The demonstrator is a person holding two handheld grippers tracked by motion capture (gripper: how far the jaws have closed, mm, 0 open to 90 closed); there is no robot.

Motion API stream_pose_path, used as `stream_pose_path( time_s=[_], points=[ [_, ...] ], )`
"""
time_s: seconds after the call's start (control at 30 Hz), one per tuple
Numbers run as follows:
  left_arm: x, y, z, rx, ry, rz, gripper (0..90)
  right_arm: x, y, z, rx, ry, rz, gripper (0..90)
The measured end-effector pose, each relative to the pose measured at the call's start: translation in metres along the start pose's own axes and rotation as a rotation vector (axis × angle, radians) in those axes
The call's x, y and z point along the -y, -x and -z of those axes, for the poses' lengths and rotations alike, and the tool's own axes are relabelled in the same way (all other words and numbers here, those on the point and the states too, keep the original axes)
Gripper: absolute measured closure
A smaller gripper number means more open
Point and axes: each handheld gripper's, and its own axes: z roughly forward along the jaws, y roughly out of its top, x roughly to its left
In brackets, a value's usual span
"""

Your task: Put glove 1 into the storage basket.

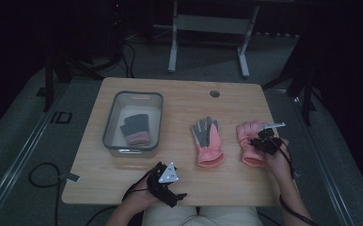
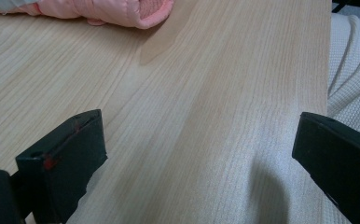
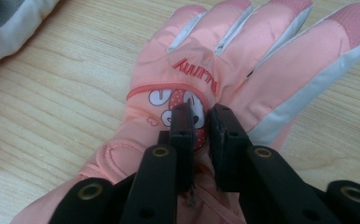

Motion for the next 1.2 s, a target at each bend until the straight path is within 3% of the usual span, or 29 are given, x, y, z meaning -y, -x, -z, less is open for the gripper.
stream_pose_path(
  time_s=[0.43, 0.6, 0.77, 1.0, 1.2],
  points=[
    [0.0, 0.0, 0.0, 0.005, 0.001, -0.002, 2.1, -0.018, -0.002, 0.039, -0.02, 0.096, -0.031, 85.4],
    [0.0, 0.0, 0.0, 0.004, -0.004, -0.008, 2.1, -0.028, -0.016, 0.052, -0.039, 0.13, 0.001, 85.3],
    [0.0, 0.0, 0.0, 0.005, -0.001, -0.008, 2.1, -0.039, -0.029, 0.066, -0.063, 0.17, 0.002, 85.3],
    [0.0, 0.001, 0.0, 0.005, 0.004, -0.011, 2.1, -0.06, -0.056, 0.084, -0.094, 0.218, 0.045, 85.2],
    [0.0, 0.0, 0.0, 0.006, 0.001, -0.015, 2.1, -0.075, -0.084, 0.087, -0.136, 0.241, 0.088, 85.2]
  ],
)
